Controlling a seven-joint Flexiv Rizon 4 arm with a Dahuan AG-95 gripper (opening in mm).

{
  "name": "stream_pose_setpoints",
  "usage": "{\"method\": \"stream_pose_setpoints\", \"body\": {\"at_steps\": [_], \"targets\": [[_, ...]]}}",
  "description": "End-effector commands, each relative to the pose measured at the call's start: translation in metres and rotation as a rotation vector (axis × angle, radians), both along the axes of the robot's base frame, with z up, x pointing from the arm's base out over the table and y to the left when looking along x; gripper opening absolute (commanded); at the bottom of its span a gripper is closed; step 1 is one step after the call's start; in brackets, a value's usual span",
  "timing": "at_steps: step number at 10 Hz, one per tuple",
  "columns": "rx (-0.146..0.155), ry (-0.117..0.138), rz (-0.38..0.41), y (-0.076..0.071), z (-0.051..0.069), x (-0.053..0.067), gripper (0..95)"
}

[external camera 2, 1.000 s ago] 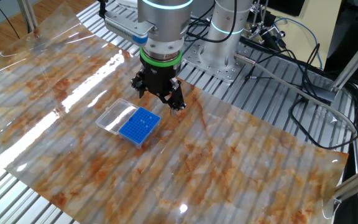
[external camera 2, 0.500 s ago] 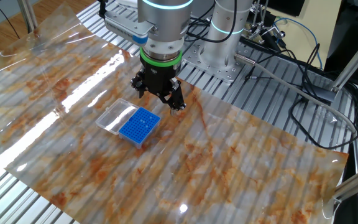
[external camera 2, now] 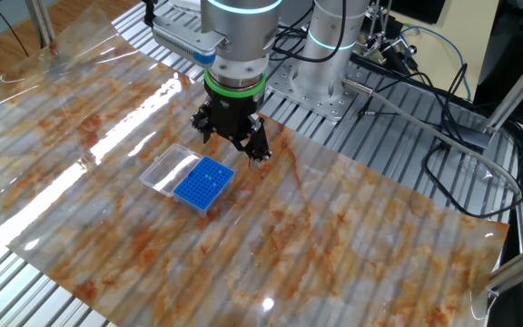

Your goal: Insert a small pipette tip into the holder for small pipette tips

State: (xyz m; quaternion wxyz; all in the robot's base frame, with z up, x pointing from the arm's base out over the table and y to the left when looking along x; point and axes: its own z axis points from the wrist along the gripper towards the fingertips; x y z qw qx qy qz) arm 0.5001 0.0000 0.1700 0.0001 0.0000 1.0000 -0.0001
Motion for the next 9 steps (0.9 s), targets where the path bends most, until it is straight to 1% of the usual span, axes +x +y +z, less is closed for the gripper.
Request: {"method": "stream_pose_setpoints", "body": {"at_steps": [1, 4, 9], "targets": [[0.003, -0.018, -0.098, 0.0, 0.0, -0.0002, 0.0], [0.004, -0.017, -0.097, 0.0008, -0.0005, -0.0014, 0.0], [0.01, -0.017, -0.1, 0.0038, -0.0059, -0.0028, 0.0]]}}
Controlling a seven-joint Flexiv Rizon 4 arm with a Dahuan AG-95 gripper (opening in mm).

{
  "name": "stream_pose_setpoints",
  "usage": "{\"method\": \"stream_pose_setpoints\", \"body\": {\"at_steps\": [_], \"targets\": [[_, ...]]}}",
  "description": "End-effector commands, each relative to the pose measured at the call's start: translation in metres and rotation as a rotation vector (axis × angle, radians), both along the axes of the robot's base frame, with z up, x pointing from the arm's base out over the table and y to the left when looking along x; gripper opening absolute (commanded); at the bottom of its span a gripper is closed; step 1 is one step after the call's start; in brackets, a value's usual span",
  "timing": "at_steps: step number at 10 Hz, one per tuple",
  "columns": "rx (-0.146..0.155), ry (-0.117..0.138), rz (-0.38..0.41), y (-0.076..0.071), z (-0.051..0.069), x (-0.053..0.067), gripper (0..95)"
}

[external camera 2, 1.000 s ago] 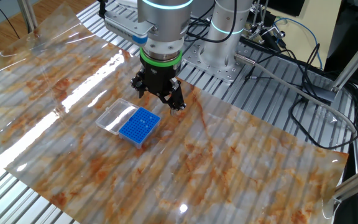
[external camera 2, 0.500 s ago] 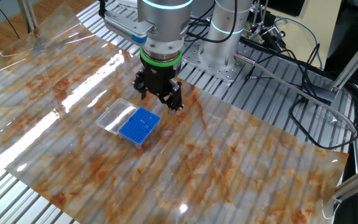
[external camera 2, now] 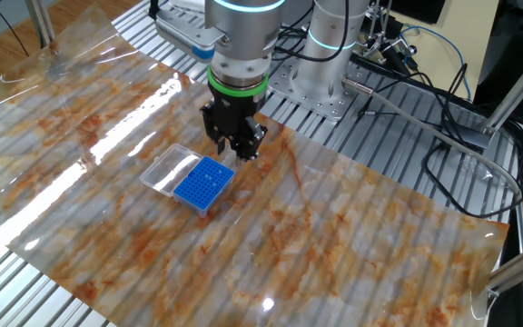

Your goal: Insert a small pipette tip into the holder for small pipette tips

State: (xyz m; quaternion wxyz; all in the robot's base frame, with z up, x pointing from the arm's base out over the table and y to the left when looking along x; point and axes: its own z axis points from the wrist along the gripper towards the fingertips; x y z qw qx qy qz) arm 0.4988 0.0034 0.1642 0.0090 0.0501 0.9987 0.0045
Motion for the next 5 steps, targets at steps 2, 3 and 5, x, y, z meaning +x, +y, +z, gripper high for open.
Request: {"method": "stream_pose_setpoints", "body": {"at_steps": [2, 3, 5], "targets": [[0.003, 0.002, -0.003, 0.004, -0.003, -0.003, 0.0], [0.004, 0.004, -0.006, 0.008, -0.006, -0.004, 0.0], [0.004, 0.005, -0.021, 0.016, -0.016, -0.007, 0.0]]}}
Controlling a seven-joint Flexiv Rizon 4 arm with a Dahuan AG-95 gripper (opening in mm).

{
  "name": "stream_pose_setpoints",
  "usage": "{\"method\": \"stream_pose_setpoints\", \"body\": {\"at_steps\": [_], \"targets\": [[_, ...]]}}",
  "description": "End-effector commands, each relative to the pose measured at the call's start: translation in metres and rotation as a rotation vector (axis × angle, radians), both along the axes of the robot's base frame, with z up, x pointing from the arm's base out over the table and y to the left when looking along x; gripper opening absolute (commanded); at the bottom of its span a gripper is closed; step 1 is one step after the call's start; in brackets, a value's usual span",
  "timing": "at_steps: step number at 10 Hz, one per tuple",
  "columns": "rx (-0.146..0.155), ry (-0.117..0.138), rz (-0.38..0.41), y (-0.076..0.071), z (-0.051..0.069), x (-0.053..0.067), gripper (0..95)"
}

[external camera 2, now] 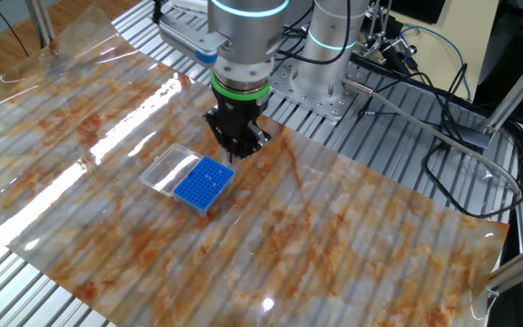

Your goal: Insert a small pipette tip into the holder for small pipette tips

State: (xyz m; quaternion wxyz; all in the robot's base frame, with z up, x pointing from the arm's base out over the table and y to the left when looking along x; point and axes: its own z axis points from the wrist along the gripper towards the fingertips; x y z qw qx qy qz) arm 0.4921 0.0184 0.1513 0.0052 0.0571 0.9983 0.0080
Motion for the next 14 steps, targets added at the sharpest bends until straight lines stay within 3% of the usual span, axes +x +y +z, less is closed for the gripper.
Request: {"method": "stream_pose_setpoints", "body": {"at_steps": [1, 4, 7, 14], "targets": [[-0.004, -0.002, -0.013, 0.004, -0.007, -0.001, 0.0], [0.008, 0.002, -0.023, 0.012, -0.013, -0.002, 0.0], [0.018, 0.038, -0.011, 0.023, -0.016, -0.004, 0.0], [0.014, 0.029, -0.036, 0.032, -0.054, 0.009, 0.0]]}}
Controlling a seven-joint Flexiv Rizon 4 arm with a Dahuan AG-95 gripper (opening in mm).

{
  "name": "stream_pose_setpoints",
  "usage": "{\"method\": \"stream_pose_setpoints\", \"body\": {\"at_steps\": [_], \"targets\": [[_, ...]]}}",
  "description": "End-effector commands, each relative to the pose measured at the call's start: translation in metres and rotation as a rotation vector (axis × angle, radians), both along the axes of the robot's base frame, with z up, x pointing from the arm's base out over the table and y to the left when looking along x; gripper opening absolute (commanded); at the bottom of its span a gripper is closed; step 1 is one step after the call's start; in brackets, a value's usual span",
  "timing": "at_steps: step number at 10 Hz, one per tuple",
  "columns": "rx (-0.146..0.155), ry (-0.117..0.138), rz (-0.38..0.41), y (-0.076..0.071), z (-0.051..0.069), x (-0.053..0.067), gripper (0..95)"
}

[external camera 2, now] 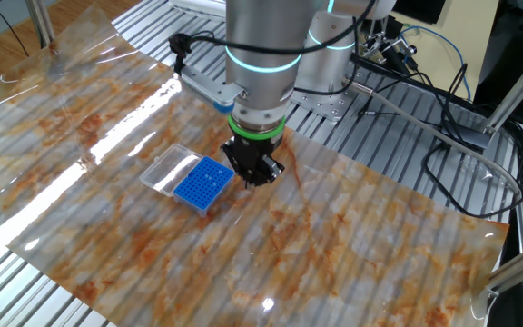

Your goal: Insert a small pipette tip into the holder for small pipette tips

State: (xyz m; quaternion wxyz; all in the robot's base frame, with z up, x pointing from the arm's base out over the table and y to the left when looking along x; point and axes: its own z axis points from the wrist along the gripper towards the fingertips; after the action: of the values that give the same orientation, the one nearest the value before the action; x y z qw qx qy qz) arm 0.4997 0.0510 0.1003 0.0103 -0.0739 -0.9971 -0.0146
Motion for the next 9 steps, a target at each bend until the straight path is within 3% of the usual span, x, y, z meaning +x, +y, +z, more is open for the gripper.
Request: {"method": "stream_pose_setpoints", "body": {"at_steps": [1, 9], "targets": [[-0.001, -0.002, -0.005, 0.0, -0.007, 0.007, 0.0], [0.001, -0.034, -0.021, -0.002, -0.042, 0.03, 0.0]]}}
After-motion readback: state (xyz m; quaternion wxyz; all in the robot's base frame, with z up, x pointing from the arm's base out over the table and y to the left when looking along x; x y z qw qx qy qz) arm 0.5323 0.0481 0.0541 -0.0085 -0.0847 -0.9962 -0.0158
